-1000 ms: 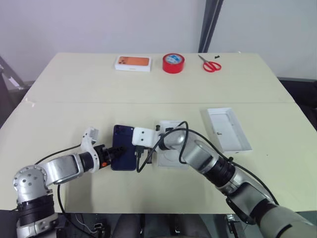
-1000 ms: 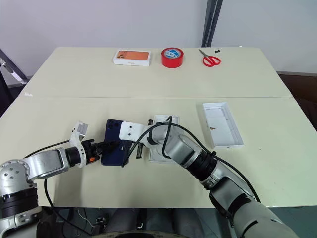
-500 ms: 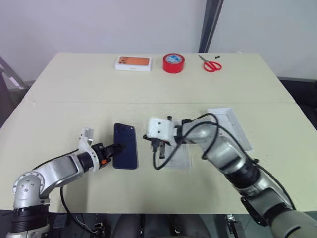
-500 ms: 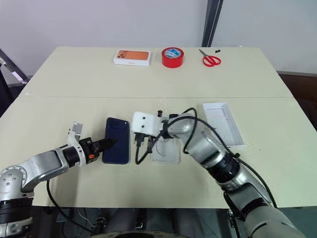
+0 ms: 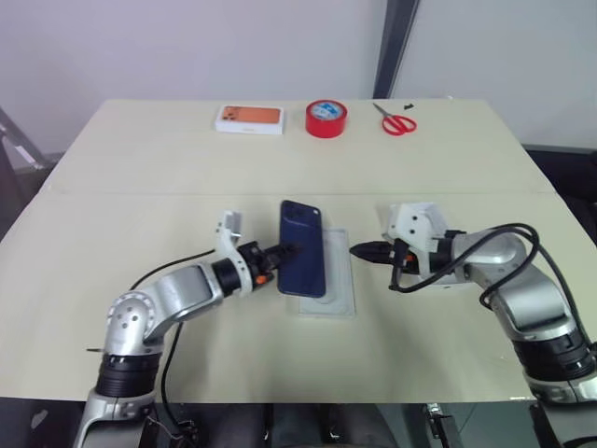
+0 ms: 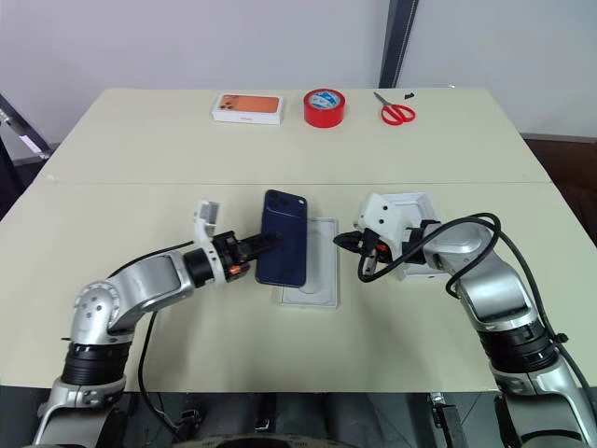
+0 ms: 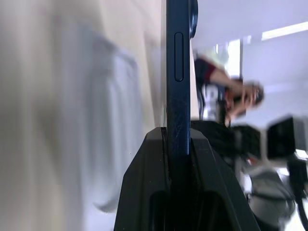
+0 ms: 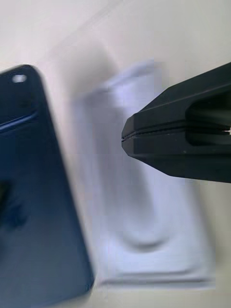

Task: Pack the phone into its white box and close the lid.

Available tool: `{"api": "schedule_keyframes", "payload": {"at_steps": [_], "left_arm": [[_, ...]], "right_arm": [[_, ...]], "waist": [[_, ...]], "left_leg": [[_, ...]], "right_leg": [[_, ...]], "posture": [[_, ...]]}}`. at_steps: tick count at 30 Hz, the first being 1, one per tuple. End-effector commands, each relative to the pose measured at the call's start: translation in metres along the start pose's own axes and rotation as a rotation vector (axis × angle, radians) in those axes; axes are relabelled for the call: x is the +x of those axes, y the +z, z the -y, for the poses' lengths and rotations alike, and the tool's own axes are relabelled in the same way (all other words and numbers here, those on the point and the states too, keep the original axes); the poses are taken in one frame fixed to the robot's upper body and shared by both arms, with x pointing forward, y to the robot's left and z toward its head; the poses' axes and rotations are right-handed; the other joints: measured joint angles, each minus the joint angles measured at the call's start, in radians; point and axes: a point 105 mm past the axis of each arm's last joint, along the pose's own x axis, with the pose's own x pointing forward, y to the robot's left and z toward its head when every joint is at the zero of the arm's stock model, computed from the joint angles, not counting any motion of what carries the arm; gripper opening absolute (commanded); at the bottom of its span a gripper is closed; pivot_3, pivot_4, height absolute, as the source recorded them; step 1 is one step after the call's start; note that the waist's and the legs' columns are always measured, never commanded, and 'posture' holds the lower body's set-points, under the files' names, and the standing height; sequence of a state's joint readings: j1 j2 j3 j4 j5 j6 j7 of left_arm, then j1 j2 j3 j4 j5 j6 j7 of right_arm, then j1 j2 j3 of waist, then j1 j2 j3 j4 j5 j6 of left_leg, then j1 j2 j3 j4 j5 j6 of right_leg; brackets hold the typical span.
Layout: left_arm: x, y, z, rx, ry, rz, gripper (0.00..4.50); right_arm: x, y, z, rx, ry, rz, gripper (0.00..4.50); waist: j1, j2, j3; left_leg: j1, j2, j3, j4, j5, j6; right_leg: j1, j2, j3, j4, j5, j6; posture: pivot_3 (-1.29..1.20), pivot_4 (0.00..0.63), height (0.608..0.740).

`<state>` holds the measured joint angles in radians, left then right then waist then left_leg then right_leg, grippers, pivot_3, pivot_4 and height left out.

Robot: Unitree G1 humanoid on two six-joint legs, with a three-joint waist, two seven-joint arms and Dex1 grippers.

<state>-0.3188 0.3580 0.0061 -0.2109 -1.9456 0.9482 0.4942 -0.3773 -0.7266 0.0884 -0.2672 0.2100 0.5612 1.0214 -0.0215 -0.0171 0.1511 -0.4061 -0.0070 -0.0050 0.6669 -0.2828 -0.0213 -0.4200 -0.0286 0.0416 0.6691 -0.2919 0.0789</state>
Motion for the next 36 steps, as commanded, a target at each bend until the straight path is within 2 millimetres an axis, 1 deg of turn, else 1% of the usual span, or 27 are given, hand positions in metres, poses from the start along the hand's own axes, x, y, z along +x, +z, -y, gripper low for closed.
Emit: {"api": "schedule_keyframes", "payload": {"at_steps": [1, 7, 11, 13, 14, 16, 17, 20, 21, 24, 28, 32, 34, 36], "left_arm": [[0.008, -0.002, 0.001, -0.01, -0.004, -0.022, 0.02], [0.018, -0.013, -0.008, -0.028, 0.036, -0.077, 0.02], [0.022, -0.017, -0.008, -0.03, 0.033, -0.094, 0.02], [0.025, -0.019, -0.007, -0.027, 0.03, -0.104, 1.0], [0.026, -0.019, -0.007, -0.022, 0.027, -0.108, 1.33], [0.028, -0.02, -0.006, -0.015, 0.025, -0.113, 2.26], [0.028, -0.02, -0.006, -0.012, 0.024, -0.114, 2.83], [0.028, -0.019, -0.002, 0.005, 0.006, -0.11, 4.29], [0.027, -0.018, 0.0, 0.018, 0.001, -0.109, 4.43], [0.02, -0.013, 0.001, 0.07, 0.0, -0.103, 4.43], [0.01, -0.001, 0.013, 0.137, -0.032, -0.074, 4.43], [0.001, 0.004, 0.022, 0.212, -0.05, -0.069, 4.43], [-0.006, 0.009, 0.021, 0.247, -0.034, -0.056, 4.43], [-0.017, 0.02, 0.013, 0.283, 0.008, -0.021, 4.43]], "right_arm": [[-0.009, 0.01, 0.008, -0.051, -0.052, 0.035, 0.0], [-0.013, 0.011, 0.013, -0.053, -0.09, 0.041, 0.0], [-0.014, 0.012, 0.013, -0.059, -0.095, 0.04, 0.0], [-0.013, 0.012, 0.014, -0.062, -0.095, 0.041, 0.0], [-0.013, 0.013, 0.014, -0.064, -0.094, 0.042, 0.0], [-0.012, 0.014, 0.014, -0.066, -0.092, 0.044, 0.0], [-0.012, 0.014, 0.014, -0.067, -0.092, 0.045, 0.0], [-0.01, 0.015, 0.014, -0.071, -0.089, 0.048, 0.0], [-0.009, 0.015, 0.014, -0.073, -0.088, 0.048, 0.0], [-0.009, 0.015, 0.015, -0.076, -0.087, 0.048, 0.0], [-0.007, 0.015, 0.015, -0.082, -0.085, 0.045, 0.0], [-0.006, 0.016, 0.012, -0.096, -0.064, 0.041, 0.0], [-0.005, 0.017, 0.008, -0.106, -0.045, 0.037, 0.0], [-0.003, 0.019, 0.001, -0.119, -0.017, 0.04, 0.0]], "waist": [[0.001, 0.0, 0.0], [0.011, 0.0, 0.0], [0.012, 0.0, 0.0], [0.012, 0.0, 0.0], [0.012, 0.0, 0.0], [0.012, 0.0, 0.0], [0.011, 0.0, 0.0], [0.011, 0.0, 0.0], [0.011, 0.0, 0.0], [0.009, 0.0, 0.0], [0.01, 0.0, 0.0], [0.011, 0.0, 0.0], [0.01, 0.0, 0.0], [0.008, 0.0, 0.0]], "left_leg": [[0.0, 0.001, 0.0, 0.0, 0.0, 0.0], [-0.001, 0.001, 0.0, 0.001, 0.0, -0.001], [-0.001, 0.001, 0.0, 0.001, 0.001, -0.001], [-0.001, 0.001, 0.0, 0.001, 0.001, -0.001], [-0.001, 0.001, 0.0, 0.001, 0.001, -0.001], [-0.001, 0.001, 0.0, 0.001, 0.001, -0.001], [-0.001, 0.001, 0.0, 0.001, 0.001, -0.001], [-0.001, 0.001, 0.0, 0.001, 0.001, -0.002], [-0.001, 0.001, 0.0, 0.001, 0.001, -0.002], [0.0, 0.001, 0.0, 0.001, 0.001, -0.002], [0.0, 0.001, 0.0, 0.001, 0.001, -0.002], [0.0, 0.001, 0.0, 0.001, 0.002, -0.003], [0.0, 0.001, 0.0, 0.001, 0.002, -0.003], [0.0, 0.001, 0.0, 0.001, 0.002, -0.003]], "right_leg": [[0.0, 0.001, 0.0, 0.001, 0.0, 0.0], [0.0, 0.001, 0.0, 0.0, 0.0, 0.0], [0.0, 0.001, 0.0, -0.001, 0.0, 0.0], [0.0, 0.001, 0.0, -0.001, 0.0, 0.0], [0.0, 0.001, 0.0, -0.001, 0.0, 0.0], [0.0, 0.001, 0.0, -0.001, 0.0, 0.0], [0.0, 0.001, 0.0, -0.001, 0.0, 0.0], [0.0, 0.001, 0.0, -0.001, 0.0, 0.0], [0.001, 0.001, 0.0, -0.001, 0.0, 0.0], [0.001, 0.001, 0.0, -0.001, 0.0, 0.0], [0.001, 0.001, 0.0, -0.001, 0.0, 0.0], [0.001, 0.001, -0.001, -0.001, 0.0, 0.0], [0.001, 0.001, -0.001, -0.001, 0.0, 0.0], [0.001, 0.001, -0.001, -0.001, 0.0, 0.0]], "posture": [[0.0, 0.15, 0.733], [0.0, 0.15, 0.733], [0.0, 0.15, 0.733], [0.0, 0.15, 0.733], [0.0, 0.15, 0.733], [0.0, 0.15, 0.733], [0.0, 0.15, 0.733], [0.0, 0.15, 0.733], [0.0, 0.15, 0.733], [0.0, 0.15, 0.733], [0.0, 0.15, 0.733], [0.0, 0.15, 0.733], [0.0, 0.15, 0.733], [0.0, 0.15, 0.733]]}}
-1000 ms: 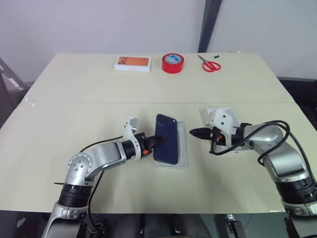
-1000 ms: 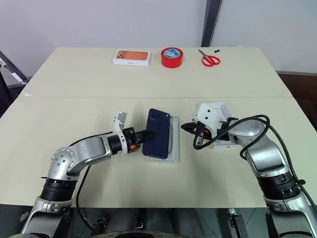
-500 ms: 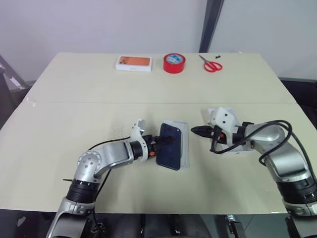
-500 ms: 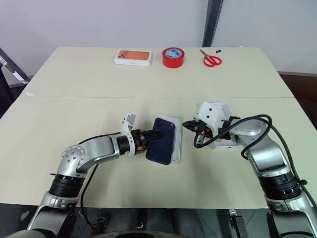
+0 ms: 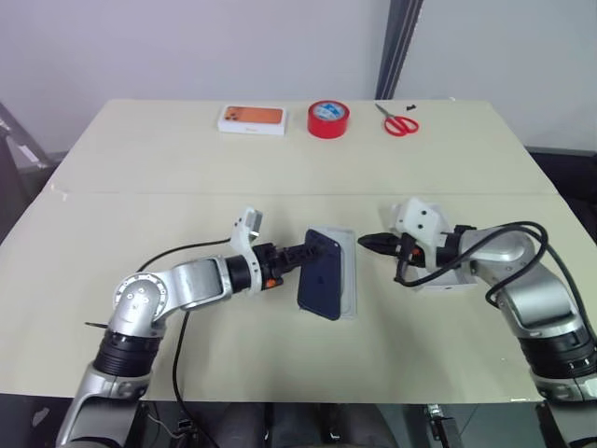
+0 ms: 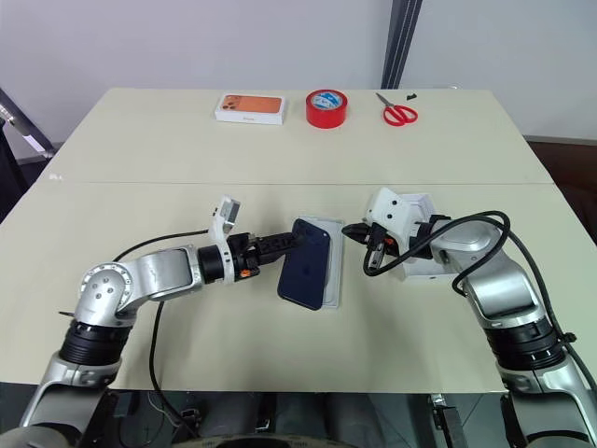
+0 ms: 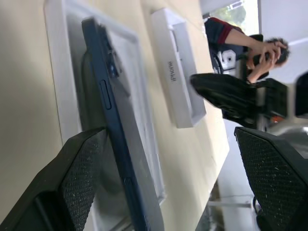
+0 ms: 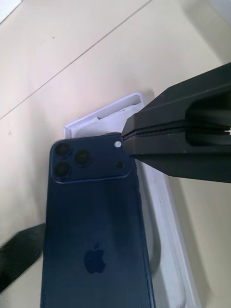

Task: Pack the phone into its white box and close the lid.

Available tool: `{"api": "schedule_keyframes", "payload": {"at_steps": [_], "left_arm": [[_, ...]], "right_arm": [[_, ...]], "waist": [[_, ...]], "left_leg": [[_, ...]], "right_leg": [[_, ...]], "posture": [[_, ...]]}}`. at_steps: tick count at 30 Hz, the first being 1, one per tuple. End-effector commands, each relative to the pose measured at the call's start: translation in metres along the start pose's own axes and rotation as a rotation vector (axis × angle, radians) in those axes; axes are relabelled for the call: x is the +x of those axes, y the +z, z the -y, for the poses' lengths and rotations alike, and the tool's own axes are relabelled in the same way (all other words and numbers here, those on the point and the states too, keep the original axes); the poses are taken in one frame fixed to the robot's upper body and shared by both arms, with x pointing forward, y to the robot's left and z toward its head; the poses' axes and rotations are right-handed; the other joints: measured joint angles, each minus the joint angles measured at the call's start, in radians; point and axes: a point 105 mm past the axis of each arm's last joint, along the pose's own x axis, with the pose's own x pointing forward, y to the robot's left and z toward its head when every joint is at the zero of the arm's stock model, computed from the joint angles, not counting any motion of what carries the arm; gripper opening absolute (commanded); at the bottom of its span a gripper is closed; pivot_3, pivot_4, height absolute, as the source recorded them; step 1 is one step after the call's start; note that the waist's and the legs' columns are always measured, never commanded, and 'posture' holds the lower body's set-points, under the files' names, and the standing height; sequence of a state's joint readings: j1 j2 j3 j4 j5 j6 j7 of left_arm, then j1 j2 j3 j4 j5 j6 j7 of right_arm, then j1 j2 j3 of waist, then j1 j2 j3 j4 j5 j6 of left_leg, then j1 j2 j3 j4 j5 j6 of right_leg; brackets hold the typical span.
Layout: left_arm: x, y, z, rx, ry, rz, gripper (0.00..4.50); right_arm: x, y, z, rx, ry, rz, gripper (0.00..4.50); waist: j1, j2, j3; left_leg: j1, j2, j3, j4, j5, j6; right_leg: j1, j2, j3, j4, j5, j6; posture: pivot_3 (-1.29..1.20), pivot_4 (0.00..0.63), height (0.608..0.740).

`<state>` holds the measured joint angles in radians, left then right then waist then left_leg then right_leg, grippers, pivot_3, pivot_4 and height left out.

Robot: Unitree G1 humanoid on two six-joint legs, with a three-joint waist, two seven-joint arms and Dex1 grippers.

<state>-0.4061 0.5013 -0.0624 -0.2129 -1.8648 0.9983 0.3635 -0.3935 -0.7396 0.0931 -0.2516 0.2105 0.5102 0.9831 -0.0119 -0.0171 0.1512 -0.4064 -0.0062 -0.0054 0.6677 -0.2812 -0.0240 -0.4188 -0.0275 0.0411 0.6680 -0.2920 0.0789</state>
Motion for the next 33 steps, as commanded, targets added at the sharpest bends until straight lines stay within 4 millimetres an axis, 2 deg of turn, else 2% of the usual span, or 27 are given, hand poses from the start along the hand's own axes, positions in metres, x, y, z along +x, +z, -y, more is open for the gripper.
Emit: {"api": "schedule_keyframes", "payload": {"at_steps": [1, 7, 9, 12, 14, 19, 25, 33], "left_arm": [[-0.021, 0.017, -0.004, 0.088, 0.035, 0.06, 4.43], [-0.04, 0.024, -0.027, 0.172, 0.141, 0.08, 4.43], [-0.05, 0.035, -0.032, 0.232, 0.172, 0.142, 4.43], [-0.072, 0.044, -0.034, 0.472, 0.216, 0.194, 4.43], [-0.081, 0.038, -0.035, 0.6, 0.211, 0.159, 4.43], [-0.101, 0.007, -0.042, 0.832, 0.168, -0.034, 4.43], [-0.113, -0.012, -0.045, 0.906, 0.104, -0.151, 4.43], [-0.108, -0.021, -0.046, 0.908, 0.092, -0.146, 4.43]], "right_arm": [[0.0, 0.017, -0.011, -0.074, 0.047, 0.035, 0.0], [0.014, 0.03, -0.025, -0.089, 0.088, 0.075, 0.0], [0.021, 0.036, -0.028, -0.097, 0.096, 0.083, 0.0], [0.046, 0.051, -0.036, -0.103, 0.101, 0.072, 0.0], [0.058, 0.057, -0.041, -0.109, 0.097, 0.048, 0.0], [0.077, 0.065, -0.056, -0.135, 0.126, -0.002, 0.0], [0.093, 0.062, -0.058, -0.173, 0.102, -0.092, 0.0], [0.094, 0.047, -0.053, -0.23, 0.073, -0.192, 0.0]], "waist": [[-0.002, 0.0, 0.0], [0.001, 0.0, 0.0], [0.001, 0.0, 0.0], [-0.013, 0.0, 0.001], [-0.018, 0.001, 0.002], [-0.001, 0.001, 0.002], [-0.003, 0.001, 0.003], [-0.007, 0.001, 0.003]], "left_leg": [[0.0, 0.0, 0.0, 0.0, 0.0, 0.0], [0.0, 0.0, 0.0, 0.0, -0.001, 0.001], [0.0, 0.0, 0.0, 0.0, -0.001, 0.001], [0.0, 0.0, 0.0, -0.001, 0.0, -0.001], [0.0, 0.001, 0.0, -0.002, 0.001, -0.002], [-0.001, 0.001, 0.0, -0.003, 0.001, -0.001], [-0.002, 0.0, 0.001, -0.003, -0.001, 0.002], [-0.002, 0.001, 0.001, -0.004, -0.001, 0.002]], "right_leg": [[0.0, 0.0, 0.0, 0.0, 0.0, 0.0], [0.0, 0.0, 0.0, 0.0, 0.0, 0.0], [0.0, 0.0, 0.0, -0.001, 0.0, 0.0], [-0.001, 0.0, 0.0, 0.0, 0.0, 0.0], [-0.002, 0.001, 0.0, 0.0, 0.0, -0.001], [-0.003, -0.001, 0.0, -0.001, 0.0, -0.002], [-0.004, -0.003, -0.001, -0.002, -0.001, -0.003], [-0.004, -0.004, -0.001, -0.002, 0.0, -0.002]], "posture": [[0.0, 0.15, 0.733], [0.0, 0.15, 0.733], [0.0, 0.15, 0.733], [0.0, 0.15, 0.733], [0.0, 0.15, 0.733], [0.0, 0.15, 0.733], [0.0, 0.15, 0.733], [0.0, 0.15, 0.733]]}}
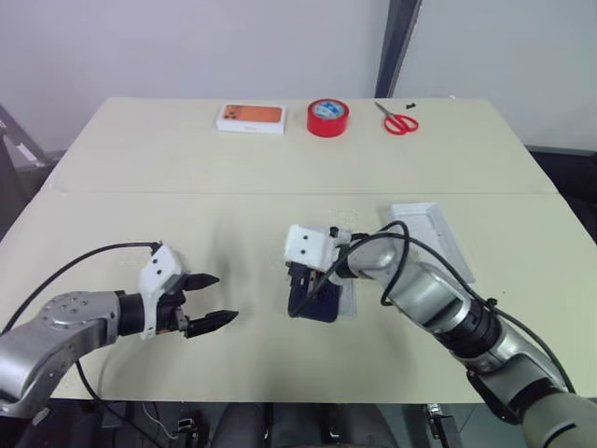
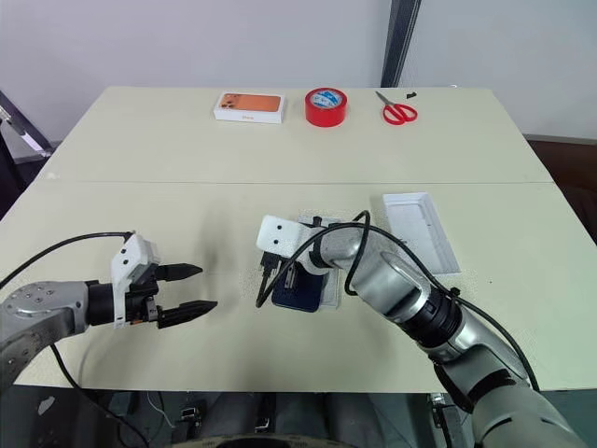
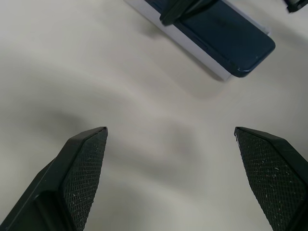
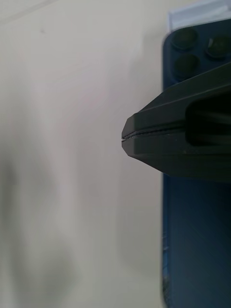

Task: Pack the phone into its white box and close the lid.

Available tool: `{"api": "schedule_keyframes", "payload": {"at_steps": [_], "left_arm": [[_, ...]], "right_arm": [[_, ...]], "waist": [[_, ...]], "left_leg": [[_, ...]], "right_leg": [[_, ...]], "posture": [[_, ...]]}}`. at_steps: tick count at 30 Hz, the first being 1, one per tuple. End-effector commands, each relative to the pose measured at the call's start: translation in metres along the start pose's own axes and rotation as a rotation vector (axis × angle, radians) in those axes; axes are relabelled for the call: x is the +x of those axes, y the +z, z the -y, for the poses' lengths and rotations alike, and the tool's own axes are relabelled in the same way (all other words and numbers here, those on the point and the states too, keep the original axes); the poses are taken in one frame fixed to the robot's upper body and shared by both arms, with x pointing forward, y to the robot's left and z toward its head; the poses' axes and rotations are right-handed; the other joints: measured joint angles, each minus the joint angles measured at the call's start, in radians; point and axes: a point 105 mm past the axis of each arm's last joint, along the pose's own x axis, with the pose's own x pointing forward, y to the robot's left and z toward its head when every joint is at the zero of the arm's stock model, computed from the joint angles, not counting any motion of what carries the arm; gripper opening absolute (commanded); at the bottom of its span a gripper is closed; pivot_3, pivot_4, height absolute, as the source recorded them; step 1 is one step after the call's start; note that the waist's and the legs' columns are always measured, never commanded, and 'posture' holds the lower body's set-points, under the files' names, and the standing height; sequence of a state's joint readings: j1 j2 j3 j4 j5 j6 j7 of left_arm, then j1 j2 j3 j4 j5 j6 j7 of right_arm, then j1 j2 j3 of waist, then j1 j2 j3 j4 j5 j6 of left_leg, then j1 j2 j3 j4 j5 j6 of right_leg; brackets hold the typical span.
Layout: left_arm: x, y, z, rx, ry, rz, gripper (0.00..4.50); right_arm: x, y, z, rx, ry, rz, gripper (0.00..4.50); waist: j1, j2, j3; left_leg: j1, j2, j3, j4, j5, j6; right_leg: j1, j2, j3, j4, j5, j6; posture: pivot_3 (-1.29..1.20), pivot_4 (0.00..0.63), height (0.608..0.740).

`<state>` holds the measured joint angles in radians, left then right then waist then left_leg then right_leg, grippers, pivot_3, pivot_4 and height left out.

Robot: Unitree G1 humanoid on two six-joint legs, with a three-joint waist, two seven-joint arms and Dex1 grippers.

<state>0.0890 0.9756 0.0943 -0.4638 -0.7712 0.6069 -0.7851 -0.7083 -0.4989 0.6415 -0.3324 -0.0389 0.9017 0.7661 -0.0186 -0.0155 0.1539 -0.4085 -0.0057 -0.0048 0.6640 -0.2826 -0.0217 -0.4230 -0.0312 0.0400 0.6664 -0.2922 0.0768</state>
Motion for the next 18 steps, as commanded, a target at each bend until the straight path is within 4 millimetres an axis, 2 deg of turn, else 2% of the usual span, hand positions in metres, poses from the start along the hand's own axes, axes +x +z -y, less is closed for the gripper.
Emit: {"api": "schedule_keyframes", "payload": {"at_steps": [1, 7, 11, 13, 15, 18], "left_arm": [[0.0, 0.007, 0.005, 0.042, -0.004, 0.017, 4.43], [0.001, 0.006, 0.006, 0.036, 0.0, 0.015, 4.43], [0.003, 0.006, 0.006, 0.034, -0.001, 0.018, 4.43], [0.004, 0.006, 0.008, 0.039, -0.013, 0.013, 4.43], [0.005, 0.005, 0.011, 0.045, -0.028, 0.006, 4.43], [0.008, 0.008, 0.017, 0.066, -0.069, 0.012, 4.43]], "right_arm": [[-0.007, 0.001, 0.007, -0.034, -0.03, -0.009, 0.0], [-0.016, -0.004, 0.013, -0.038, -0.041, -0.015, 0.0], [-0.029, 0.018, 0.01, -0.026, 0.0, 0.15, 0.0], [-0.048, 0.025, -0.005, -0.022, 0.104, 0.254, 0.0], [-0.063, 0.021, -0.019, -0.018, 0.194, 0.291, 0.0], [-0.073, -0.004, -0.032, 0.005, 0.265, 0.222, 0.0]], "waist": [[0.0, 0.0, 0.0], [0.0, 0.0, 0.0], [0.0, 0.0, 0.0], [0.0, 0.0, 0.0], [0.006, 0.0, 0.0], [0.004, 0.0, 0.0]], "left_leg": [[0.0, 0.0, 0.0, 0.0, 0.0, 0.0], [0.0, 0.0, 0.0, 0.0, 0.0, 0.0], [0.0, 0.0, 0.0, 0.0, 0.0, 0.0], [0.0, 0.0, 0.0, 0.0, 0.0, 0.001], [0.0, 0.0, 0.0, 0.0, -0.001, 0.001], [0.0, 0.0, 0.0, 0.0, -0.001, 0.003]], "right_leg": [[0.0, 0.0, 0.0, 0.0, 0.0, 0.0], [0.0, 0.0, 0.0, 0.0, 0.0, 0.0], [0.0, 0.0, 0.0, 0.0, 0.0, 0.0], [0.0, 0.0, 0.0, 0.0, 0.0, 0.0], [0.001, 0.0, -0.001, 0.0, 0.0, 0.0], [0.003, 0.0, -0.001, -0.001, 0.0, 0.0]], "posture": [[0.0, 0.15, 0.733], [0.0, 0.15, 0.733], [0.0, 0.15, 0.733], [0.0, 0.15, 0.733], [0.0, 0.15, 0.733], [0.0, 0.15, 0.733]]}}
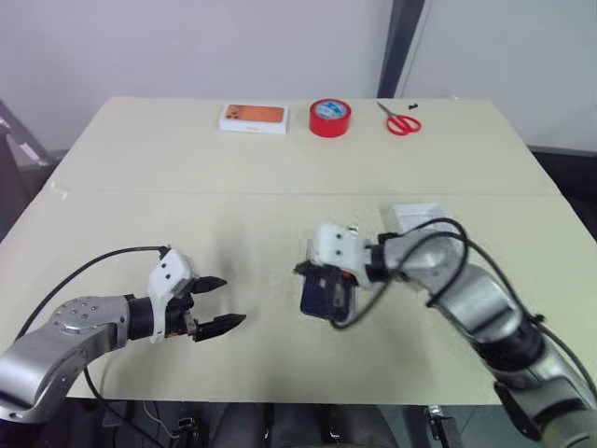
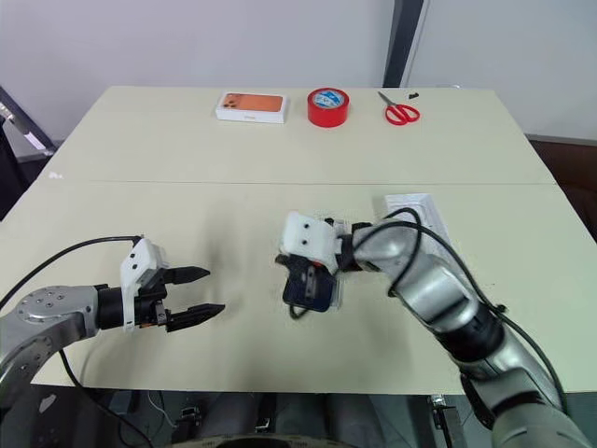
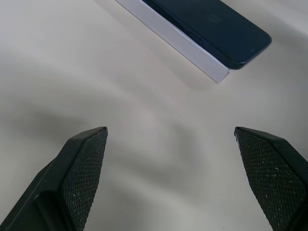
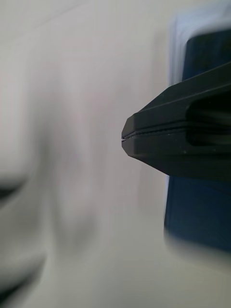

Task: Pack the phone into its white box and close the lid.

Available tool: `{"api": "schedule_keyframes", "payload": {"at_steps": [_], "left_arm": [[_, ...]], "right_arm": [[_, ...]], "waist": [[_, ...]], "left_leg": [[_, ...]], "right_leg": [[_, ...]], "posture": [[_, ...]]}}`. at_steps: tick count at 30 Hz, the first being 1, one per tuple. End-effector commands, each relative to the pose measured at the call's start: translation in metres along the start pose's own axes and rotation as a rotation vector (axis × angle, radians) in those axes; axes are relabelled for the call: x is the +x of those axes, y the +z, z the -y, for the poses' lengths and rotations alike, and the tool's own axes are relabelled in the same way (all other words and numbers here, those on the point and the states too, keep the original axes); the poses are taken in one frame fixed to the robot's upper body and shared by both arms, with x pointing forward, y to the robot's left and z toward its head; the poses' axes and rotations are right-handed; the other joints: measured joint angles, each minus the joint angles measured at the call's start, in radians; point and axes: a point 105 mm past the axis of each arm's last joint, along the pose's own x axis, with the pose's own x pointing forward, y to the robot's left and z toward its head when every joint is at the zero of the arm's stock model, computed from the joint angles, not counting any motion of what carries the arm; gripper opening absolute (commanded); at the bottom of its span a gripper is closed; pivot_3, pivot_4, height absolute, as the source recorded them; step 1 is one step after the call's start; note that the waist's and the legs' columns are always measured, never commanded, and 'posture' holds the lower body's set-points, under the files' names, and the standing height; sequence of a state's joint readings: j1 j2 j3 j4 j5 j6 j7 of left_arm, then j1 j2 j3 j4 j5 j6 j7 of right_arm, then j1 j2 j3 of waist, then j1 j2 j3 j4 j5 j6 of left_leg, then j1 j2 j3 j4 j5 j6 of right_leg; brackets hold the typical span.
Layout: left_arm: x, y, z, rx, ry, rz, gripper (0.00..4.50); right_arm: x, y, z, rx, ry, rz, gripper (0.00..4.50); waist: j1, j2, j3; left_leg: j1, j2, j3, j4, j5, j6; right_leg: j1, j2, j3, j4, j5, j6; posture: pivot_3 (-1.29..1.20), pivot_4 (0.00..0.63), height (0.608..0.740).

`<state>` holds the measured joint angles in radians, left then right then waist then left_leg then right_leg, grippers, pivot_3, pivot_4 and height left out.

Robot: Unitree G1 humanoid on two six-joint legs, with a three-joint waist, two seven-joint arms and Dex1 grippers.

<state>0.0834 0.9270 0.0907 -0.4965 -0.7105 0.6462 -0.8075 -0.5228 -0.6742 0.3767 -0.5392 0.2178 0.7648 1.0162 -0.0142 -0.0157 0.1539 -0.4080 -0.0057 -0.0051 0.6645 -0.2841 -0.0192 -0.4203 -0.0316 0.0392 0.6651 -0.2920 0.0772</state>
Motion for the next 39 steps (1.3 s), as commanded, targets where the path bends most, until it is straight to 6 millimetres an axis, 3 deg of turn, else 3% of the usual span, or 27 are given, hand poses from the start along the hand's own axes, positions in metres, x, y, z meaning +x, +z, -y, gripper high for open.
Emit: {"api": "schedule_keyframes", "payload": {"at_steps": [1, 7, 16, 29, 39], "left_arm": [[0.004, 0.012, 0.014, 0.066, -0.071, 0.026, 4.43], [0.013, 0.01, 0.027, 0.153, -0.141, -0.002, 4.43], [0.021, 0.011, 0.033, 0.234, -0.182, 0.014, 4.43], [0.022, 0.011, 0.027, 0.239, -0.147, 0.015, 4.43], [0.023, 0.012, 0.025, 0.237, -0.14, 0.026, 4.43]], "right_arm": [[-0.016, -0.01, -0.014, -0.01, 0.057, -0.031, 0.0], [-0.018, -0.027, -0.035, 0.019, 0.135, -0.092, 0.0], [-0.011, -0.027, -0.044, 0.058, 0.167, -0.103, 0.0], [-0.011, -0.039, -0.016, 0.052, 0.036, -0.165, 0.0], [-0.015, -0.041, -0.008, 0.043, 0.005, -0.165, 0.0]], "waist": [[-0.001, 0.0, 0.0], [-0.006, 0.001, 0.0], [-0.001, 0.0, 0.0], [-0.001, 0.0, 0.0], [-0.001, 0.0, 0.0]], "left_leg": [[0.0, 0.0, 0.0, 0.0, 0.0, 0.0], [0.001, 0.001, 0.0, 0.0, 0.0, 0.0], [0.001, 0.0, 0.0, 0.001, 0.0, 0.0], [0.001, 0.0, 0.0, 0.001, 0.0, 0.0], [0.001, 0.0, 0.0, 0.001, 0.0, 0.0]], "right_leg": [[0.0, 0.0, 0.0, 0.0, 0.0, 0.0], [0.0, 0.001, 0.0, 0.001, 0.0, 0.0], [0.0, 0.001, 0.0, 0.0, 0.0, 0.0], [0.001, 0.001, 0.0, 0.0, 0.0, 0.0], [0.001, 0.001, 0.0, 0.001, 0.0, 0.0]], "posture": [[0.0, 0.15, 0.733], [0.0, 0.15, 0.733], [0.0, 0.15, 0.733], [0.0, 0.15, 0.733], [0.0, 0.15, 0.733]]}}
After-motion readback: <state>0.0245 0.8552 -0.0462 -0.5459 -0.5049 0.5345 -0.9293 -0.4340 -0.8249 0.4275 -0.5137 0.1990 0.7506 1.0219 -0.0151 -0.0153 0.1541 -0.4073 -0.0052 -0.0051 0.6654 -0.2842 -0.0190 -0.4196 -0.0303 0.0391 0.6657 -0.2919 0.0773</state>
